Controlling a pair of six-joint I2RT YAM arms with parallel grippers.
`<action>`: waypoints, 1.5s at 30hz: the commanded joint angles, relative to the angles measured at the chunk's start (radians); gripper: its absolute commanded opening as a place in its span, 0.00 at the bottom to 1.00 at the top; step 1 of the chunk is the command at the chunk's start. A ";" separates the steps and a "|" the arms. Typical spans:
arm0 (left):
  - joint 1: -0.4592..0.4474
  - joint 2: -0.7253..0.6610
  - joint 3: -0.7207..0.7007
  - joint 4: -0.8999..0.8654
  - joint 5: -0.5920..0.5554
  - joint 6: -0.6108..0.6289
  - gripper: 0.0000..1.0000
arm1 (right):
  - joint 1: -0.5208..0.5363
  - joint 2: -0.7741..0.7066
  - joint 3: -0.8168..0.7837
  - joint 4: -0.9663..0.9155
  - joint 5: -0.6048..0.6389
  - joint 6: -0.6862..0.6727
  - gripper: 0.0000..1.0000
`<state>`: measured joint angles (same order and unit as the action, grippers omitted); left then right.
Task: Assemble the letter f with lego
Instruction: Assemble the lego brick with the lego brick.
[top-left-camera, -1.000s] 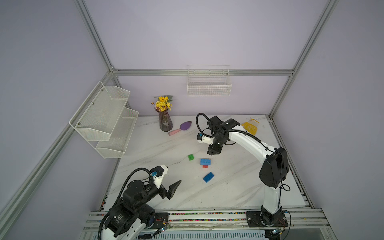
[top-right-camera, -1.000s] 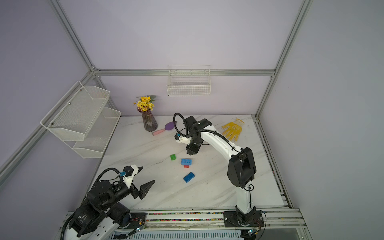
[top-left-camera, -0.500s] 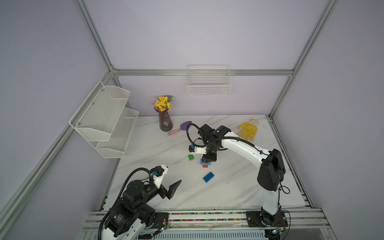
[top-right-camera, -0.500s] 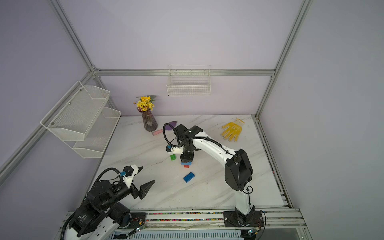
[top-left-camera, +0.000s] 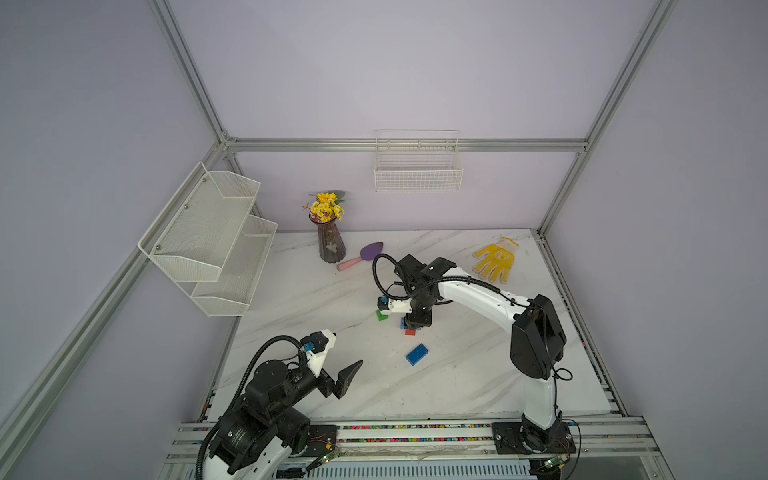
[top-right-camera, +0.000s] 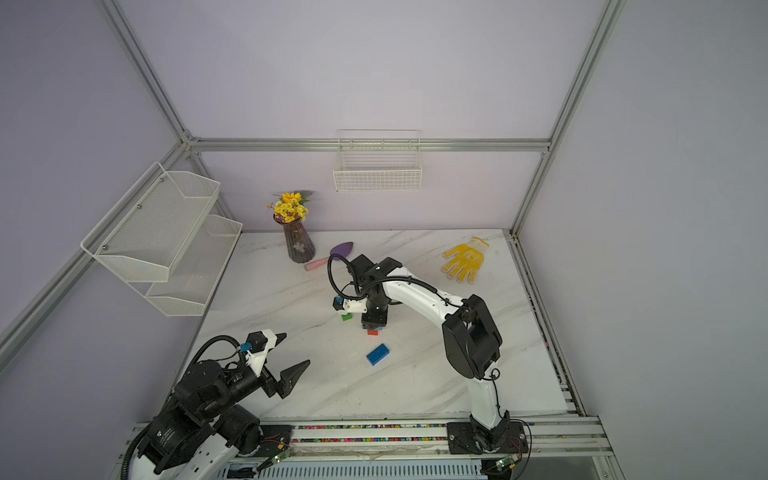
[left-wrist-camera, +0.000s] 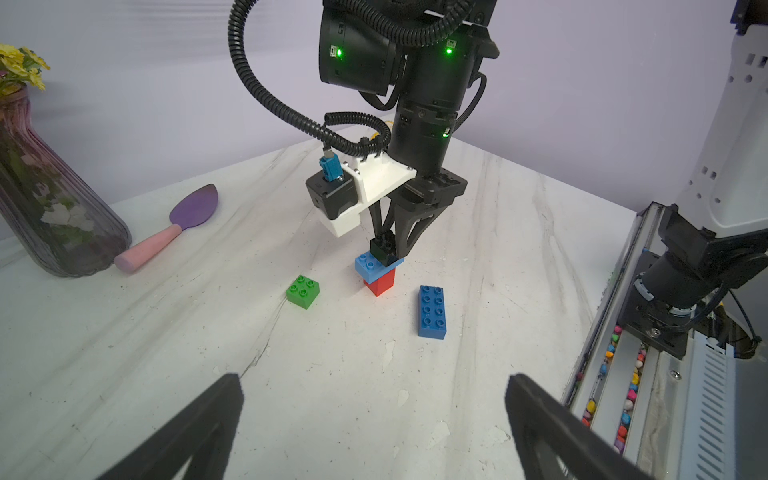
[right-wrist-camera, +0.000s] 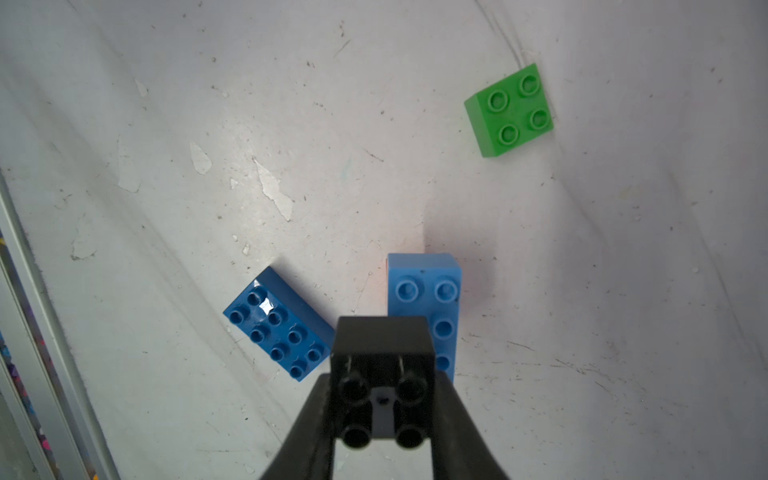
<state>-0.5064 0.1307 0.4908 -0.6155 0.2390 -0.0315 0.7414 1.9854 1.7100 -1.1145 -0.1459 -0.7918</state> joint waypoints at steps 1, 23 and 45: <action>-0.006 -0.005 -0.009 0.034 0.007 0.030 1.00 | -0.007 0.018 -0.006 0.030 0.000 -0.042 0.00; -0.006 0.004 -0.013 0.037 -0.001 0.028 1.00 | -0.054 0.039 -0.007 0.028 -0.043 -0.075 0.00; -0.006 0.003 -0.012 0.037 0.000 0.028 1.00 | -0.054 0.078 0.004 -0.001 0.005 -0.083 0.00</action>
<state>-0.5064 0.1307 0.4908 -0.6151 0.2382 -0.0315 0.6895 2.0274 1.7096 -1.0908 -0.1635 -0.8497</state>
